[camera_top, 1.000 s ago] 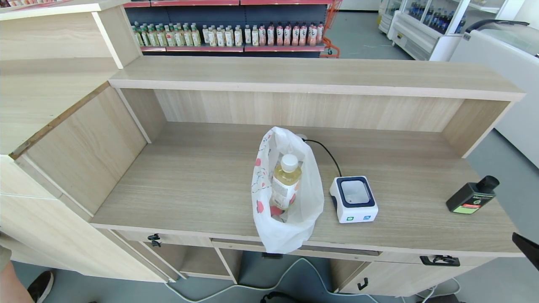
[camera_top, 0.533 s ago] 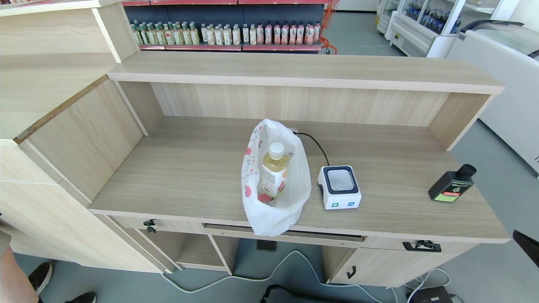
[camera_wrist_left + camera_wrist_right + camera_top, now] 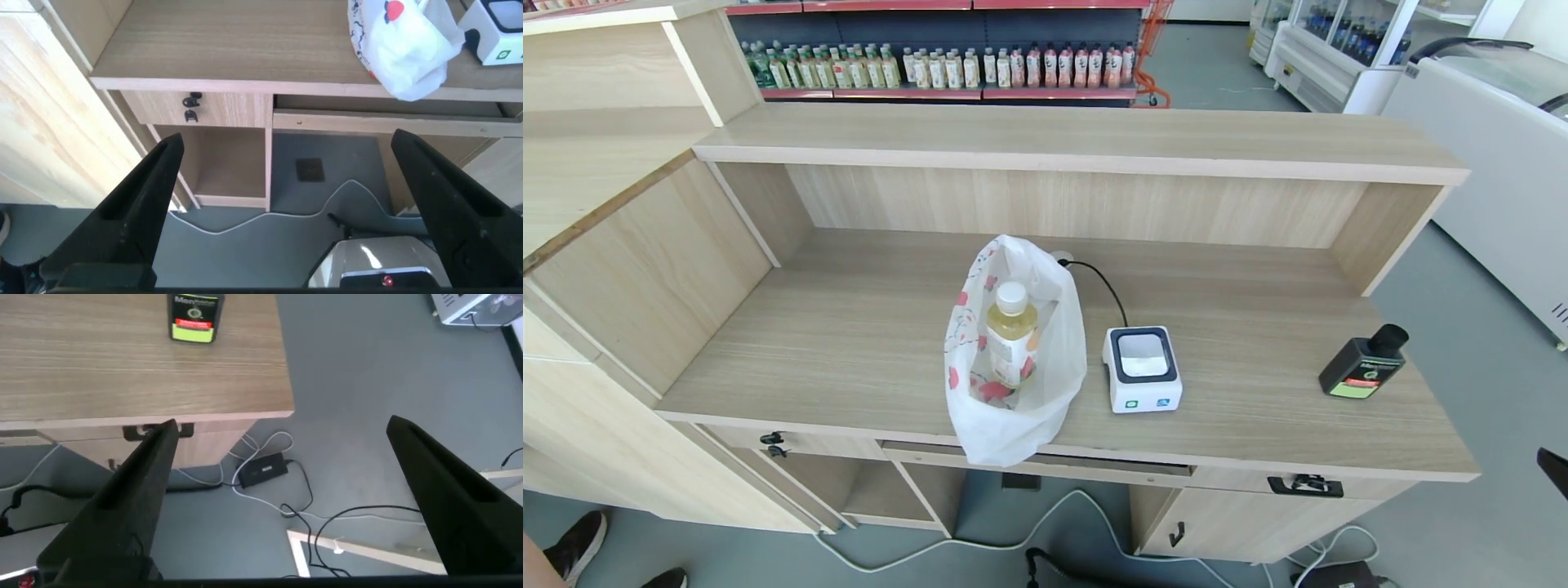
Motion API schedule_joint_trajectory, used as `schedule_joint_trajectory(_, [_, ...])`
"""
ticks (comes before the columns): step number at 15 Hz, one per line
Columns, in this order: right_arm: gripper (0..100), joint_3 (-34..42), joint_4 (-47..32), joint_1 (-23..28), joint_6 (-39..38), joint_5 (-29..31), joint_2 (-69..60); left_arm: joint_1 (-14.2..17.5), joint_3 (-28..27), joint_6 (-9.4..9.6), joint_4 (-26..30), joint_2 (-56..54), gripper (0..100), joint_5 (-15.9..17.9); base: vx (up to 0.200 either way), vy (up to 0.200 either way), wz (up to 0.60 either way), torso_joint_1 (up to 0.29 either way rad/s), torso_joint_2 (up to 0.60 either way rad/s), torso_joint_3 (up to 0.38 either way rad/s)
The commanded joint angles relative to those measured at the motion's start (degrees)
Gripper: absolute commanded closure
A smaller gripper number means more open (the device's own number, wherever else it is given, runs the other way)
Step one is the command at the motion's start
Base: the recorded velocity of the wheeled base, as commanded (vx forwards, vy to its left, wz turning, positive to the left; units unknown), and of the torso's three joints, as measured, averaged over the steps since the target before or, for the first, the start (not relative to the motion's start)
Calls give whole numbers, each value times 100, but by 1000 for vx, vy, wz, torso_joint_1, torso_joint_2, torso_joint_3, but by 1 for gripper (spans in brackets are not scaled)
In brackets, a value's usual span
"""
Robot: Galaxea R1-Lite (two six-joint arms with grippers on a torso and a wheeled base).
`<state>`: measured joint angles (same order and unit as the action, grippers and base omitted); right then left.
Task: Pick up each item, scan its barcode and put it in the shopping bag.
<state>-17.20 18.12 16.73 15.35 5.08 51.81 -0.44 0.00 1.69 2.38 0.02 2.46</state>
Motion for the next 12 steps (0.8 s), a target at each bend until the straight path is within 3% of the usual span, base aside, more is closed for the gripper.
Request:
schedule_joint_trajectory(1, [0,-29,43,129,21,1,242,0,0,6,0,-2,0,0,0,-200,0,7,2,-2])
schedule_joint_trajectory(12, [0,-99,597,120,30,1,848,0,0,-2,0,-2,0,0,0,-200,0,1,1,4])
